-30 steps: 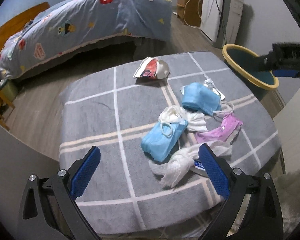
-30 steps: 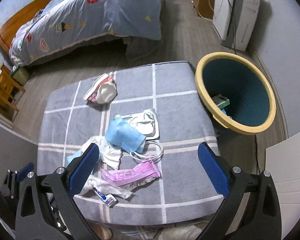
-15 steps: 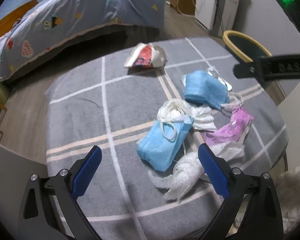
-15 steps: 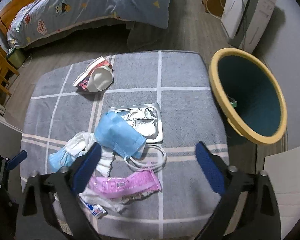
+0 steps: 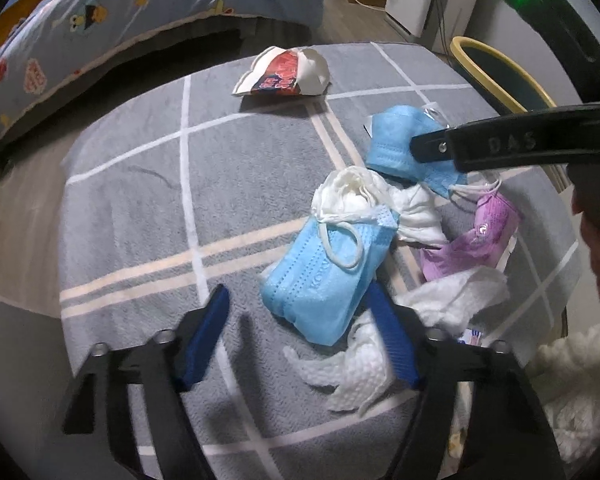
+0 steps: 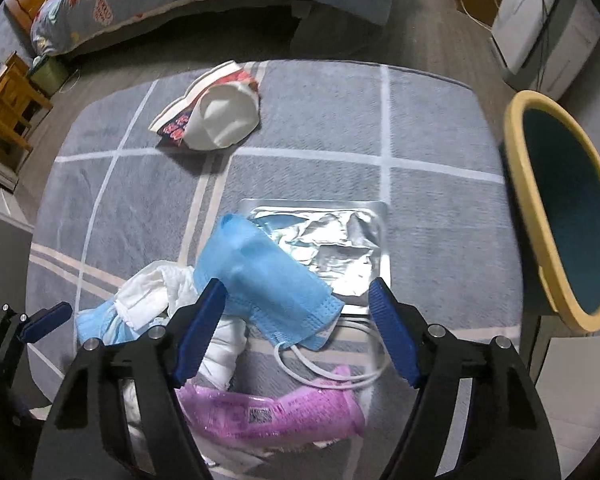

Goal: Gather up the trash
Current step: 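Grasp a blue face mask with each gripper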

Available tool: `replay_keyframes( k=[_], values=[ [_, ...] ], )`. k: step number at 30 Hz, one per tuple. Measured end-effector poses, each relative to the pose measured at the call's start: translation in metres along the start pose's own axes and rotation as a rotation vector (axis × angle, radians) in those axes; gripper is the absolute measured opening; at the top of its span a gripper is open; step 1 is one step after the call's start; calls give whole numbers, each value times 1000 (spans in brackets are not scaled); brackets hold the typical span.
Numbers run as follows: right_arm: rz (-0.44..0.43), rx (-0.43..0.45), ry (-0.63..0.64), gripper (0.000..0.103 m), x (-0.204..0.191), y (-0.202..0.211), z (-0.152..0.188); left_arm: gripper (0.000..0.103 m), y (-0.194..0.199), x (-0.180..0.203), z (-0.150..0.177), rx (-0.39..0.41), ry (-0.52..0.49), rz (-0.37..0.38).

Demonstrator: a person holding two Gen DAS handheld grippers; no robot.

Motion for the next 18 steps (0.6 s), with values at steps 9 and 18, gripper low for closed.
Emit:
replay_keyframes(
  k=[9, 18],
  values=[
    [-26, -11, 1, 23, -6, 3, -1, 31, 1, 2, -2, 5, -15, 14],
    [-31, 61, -31, 18, -4, 38, 0, 28, 36, -15, -17, 101, 46, -5]
  ],
)
Point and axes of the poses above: each gripper's, at about its wrist camera, not at the fingertips, and y roughly against the way its jaws point, x to its right, z to its underside, the point moved 7 cm from there along -y, roughly the way its jaws point, and after that the axes turned 12 degrees about -z, right-handed, at the moved point
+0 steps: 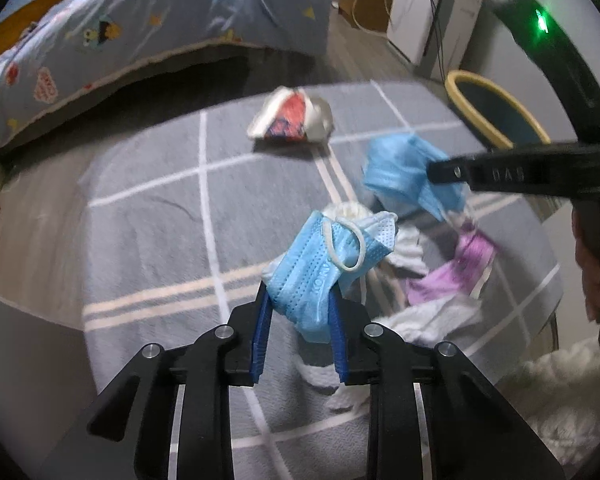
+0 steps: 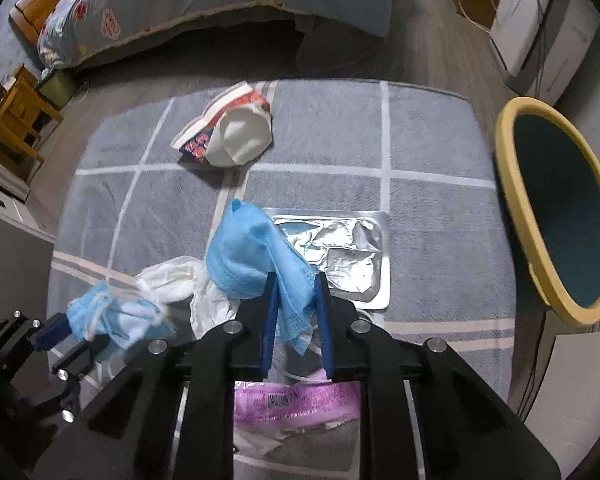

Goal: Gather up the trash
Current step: 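Grasp a blue face mask with each gripper, then carry both blue masks over the bin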

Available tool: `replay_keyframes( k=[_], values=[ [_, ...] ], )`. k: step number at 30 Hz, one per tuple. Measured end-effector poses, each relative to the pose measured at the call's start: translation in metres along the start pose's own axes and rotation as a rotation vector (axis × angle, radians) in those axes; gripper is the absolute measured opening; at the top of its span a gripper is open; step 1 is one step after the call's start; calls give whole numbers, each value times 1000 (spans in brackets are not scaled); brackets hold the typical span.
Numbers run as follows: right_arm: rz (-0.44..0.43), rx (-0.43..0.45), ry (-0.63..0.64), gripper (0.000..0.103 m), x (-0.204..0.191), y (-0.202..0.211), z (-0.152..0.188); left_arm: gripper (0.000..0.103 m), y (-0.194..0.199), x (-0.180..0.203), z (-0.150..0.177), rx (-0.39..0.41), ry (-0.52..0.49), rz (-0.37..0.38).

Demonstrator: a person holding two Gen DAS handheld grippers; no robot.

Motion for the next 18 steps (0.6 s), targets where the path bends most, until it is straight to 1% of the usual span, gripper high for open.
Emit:
replay_keyframes(
  k=[3, 7, 12, 14, 16, 18],
  values=[
    [0, 38, -20, 18, 0, 17, -1, 28, 15, -8, -8, 44, 23, -11],
    [-3, 91, -35, 18, -3, 50, -10, 28, 34, -14, -22, 100, 51, -1],
    [-8, 149, -10, 18, -4, 104, -26, 28, 54, -14, -42, 174, 51, -12],
    [-8, 171, 10, 18, -3, 122, -32, 28, 61, -13, -50, 195, 58, -2],
    [7, 195, 29, 18, 2, 141, -38, 28, 66, -12, -55, 211, 65, 7],
    [24, 221, 35, 18, 12, 157, -41, 28, 71, -10, -60, 230, 52, 0]
  ],
)
Point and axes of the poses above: each gripper's, at about its wrist camera, not at the fingertips, and y roughly against the way its jaws point, x to its right, z to its underside, the point moved 7 cm from there along -y, roughly the way its jaws point, and after that the axes turned 12 degrees about -z, right-handed, at the moved point
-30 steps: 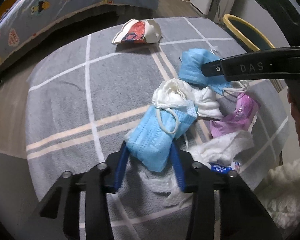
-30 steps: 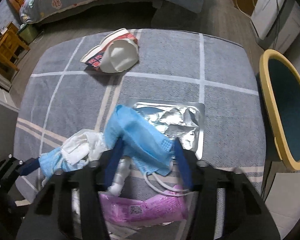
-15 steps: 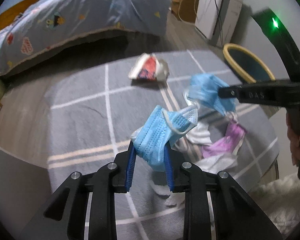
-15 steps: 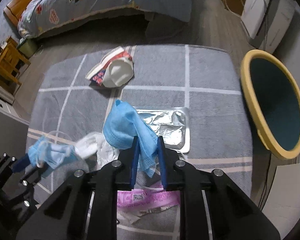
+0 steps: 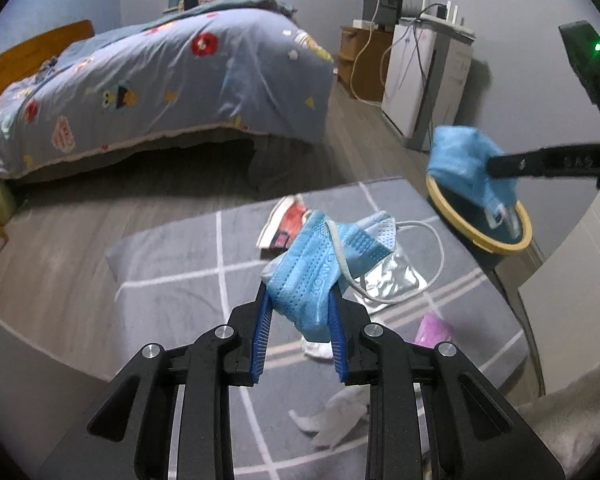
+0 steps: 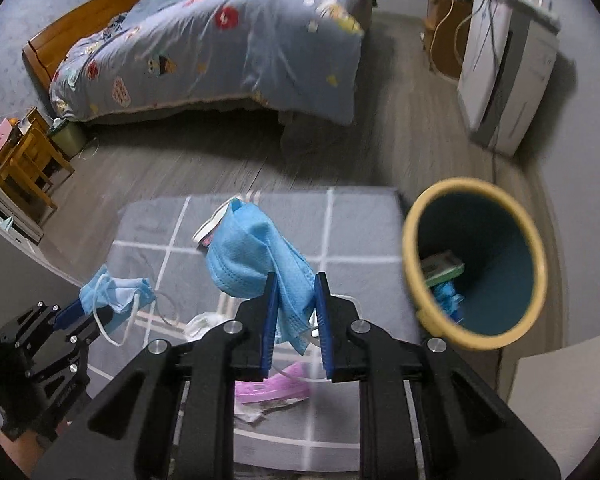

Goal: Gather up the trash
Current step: 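Carry both blue masks over the bin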

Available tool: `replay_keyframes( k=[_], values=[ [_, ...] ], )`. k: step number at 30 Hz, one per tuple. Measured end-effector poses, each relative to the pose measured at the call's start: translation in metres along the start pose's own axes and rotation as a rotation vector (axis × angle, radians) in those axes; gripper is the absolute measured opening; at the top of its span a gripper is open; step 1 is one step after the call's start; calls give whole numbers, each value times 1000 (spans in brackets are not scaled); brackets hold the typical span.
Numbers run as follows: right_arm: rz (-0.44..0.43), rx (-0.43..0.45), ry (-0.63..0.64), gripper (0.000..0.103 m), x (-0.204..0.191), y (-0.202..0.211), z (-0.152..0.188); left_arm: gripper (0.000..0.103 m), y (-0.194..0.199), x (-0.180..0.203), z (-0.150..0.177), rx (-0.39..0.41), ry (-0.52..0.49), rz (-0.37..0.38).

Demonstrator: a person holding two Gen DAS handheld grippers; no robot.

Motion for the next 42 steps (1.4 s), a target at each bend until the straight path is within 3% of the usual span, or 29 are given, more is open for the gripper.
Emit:
replay_keyframes(
  k=[5, 12, 30, 42],
  values=[
    [12, 59, -59, 18, 35, 13, -1, 28, 3, 13, -7, 9, -29, 9],
    [7, 60, -130, 18, 71, 11, 6, 28, 3, 35, -18, 21, -55, 1],
    [61, -7, -192, 18, 159, -2, 23, 28, -15, 116, -35, 19, -162, 38],
    [99, 5, -350, 18, 228, -3, 31, 28, -18, 175, -36, 1, -230, 127]
  ],
)
Point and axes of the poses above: each gripper's, at about its wrist camera, not at the fingertips, and y roughly against the way its jaws point, x to its right, z to its underside, the point moved 7 cm from there along -y, roughly the way its jaws point, and after that the axes turned 12 degrees about -z, right-handed, at the moved point
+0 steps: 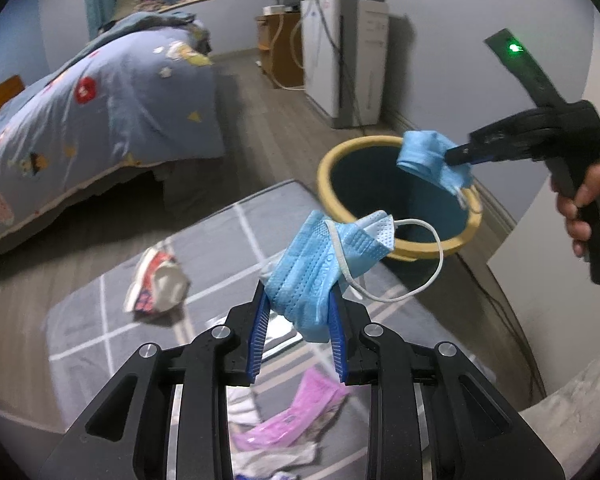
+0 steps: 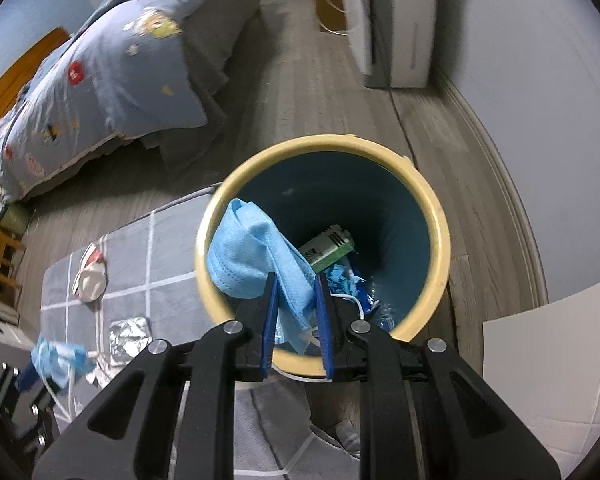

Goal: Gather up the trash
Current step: 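Carry both blue masks over the bin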

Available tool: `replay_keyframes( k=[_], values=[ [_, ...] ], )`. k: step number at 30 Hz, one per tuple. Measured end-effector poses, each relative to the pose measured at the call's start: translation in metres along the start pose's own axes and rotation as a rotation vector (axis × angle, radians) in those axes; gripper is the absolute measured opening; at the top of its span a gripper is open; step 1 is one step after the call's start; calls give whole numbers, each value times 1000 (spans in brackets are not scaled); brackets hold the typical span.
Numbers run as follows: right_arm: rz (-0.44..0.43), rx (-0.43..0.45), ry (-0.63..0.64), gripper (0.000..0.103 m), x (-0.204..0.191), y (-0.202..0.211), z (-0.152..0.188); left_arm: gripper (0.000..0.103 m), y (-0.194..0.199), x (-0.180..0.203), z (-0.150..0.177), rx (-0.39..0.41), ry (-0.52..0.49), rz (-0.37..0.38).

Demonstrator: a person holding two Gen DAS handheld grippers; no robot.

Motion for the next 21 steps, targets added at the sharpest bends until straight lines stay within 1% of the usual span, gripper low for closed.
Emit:
replay_keyframes(
  k=[2, 5, 13, 17, 21],
  values=[
    [0, 0, -21, 18, 7, -2, -1, 28, -3, 12, -7, -7, 8, 37],
    [13, -2, -37, 18, 19, -5, -3, 28, -9, 26, -15, -12, 4, 63],
    [44, -21, -117, 18, 57, -19, -3, 28, -29, 72, -26, -18, -91, 115],
    [44, -29, -130, 18, 65, -26, -5, 28, -43, 92, -26, -32, -142, 136],
    [51, -32, -143, 18, 74, -31, -7, 28, -57, 102, -29, -44, -161, 144]
  ],
)
Point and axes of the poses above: each gripper's, at about its wrist camera, not at the fingertips, and y roughly against the way its jaws point, x to its right, z to its underside, the point moved 7 cm from there along -y, roughly the way its jaws point, and after that the axes turned 12 degrees about -z, right-handed, at the moved point
